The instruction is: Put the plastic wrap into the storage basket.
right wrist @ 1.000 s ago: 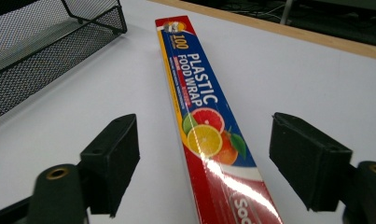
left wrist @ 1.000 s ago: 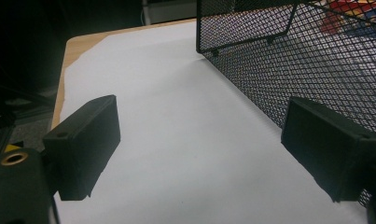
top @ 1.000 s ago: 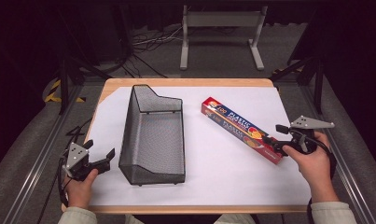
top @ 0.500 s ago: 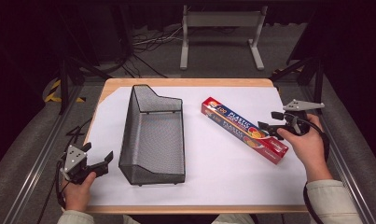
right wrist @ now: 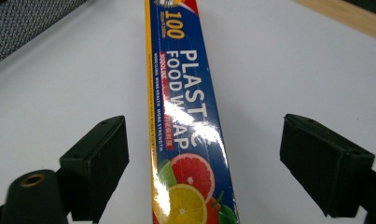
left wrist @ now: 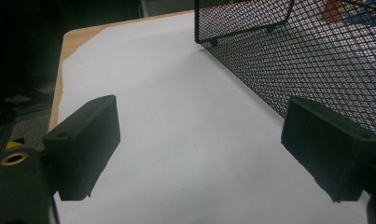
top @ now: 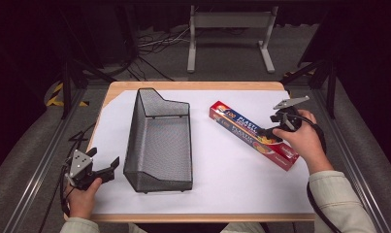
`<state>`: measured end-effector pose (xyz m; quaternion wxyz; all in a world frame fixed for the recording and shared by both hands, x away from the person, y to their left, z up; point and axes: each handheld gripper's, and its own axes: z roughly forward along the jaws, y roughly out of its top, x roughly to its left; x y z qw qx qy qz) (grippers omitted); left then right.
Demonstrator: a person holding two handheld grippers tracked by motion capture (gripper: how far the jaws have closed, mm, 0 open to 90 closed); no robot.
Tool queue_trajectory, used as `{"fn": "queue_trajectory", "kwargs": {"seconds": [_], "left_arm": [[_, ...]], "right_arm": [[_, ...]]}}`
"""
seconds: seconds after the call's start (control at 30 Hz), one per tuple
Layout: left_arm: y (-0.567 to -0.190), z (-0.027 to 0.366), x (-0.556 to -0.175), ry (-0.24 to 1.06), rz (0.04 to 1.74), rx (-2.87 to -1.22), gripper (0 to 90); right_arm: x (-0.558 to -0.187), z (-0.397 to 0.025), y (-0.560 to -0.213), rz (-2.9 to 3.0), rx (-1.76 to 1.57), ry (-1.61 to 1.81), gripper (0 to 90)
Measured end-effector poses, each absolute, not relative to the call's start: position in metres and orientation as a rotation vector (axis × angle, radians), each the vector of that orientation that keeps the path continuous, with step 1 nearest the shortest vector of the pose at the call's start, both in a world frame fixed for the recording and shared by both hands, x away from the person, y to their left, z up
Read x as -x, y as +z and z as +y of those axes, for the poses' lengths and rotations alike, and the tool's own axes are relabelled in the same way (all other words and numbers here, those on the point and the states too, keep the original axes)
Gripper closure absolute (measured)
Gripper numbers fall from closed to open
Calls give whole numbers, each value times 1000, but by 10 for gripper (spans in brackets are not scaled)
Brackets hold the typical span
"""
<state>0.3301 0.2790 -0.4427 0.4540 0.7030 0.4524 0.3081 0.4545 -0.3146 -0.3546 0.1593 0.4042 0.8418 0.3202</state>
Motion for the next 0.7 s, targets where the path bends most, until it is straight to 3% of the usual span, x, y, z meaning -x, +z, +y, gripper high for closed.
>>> {"fn": "queue_trajectory", "kwargs": {"seconds": [0.7], "left_arm": [[-444,278,-331,759,1116,-1742,123]], "right_arm": [[-473,-294,-393,2613,-1143,668,116]]}}
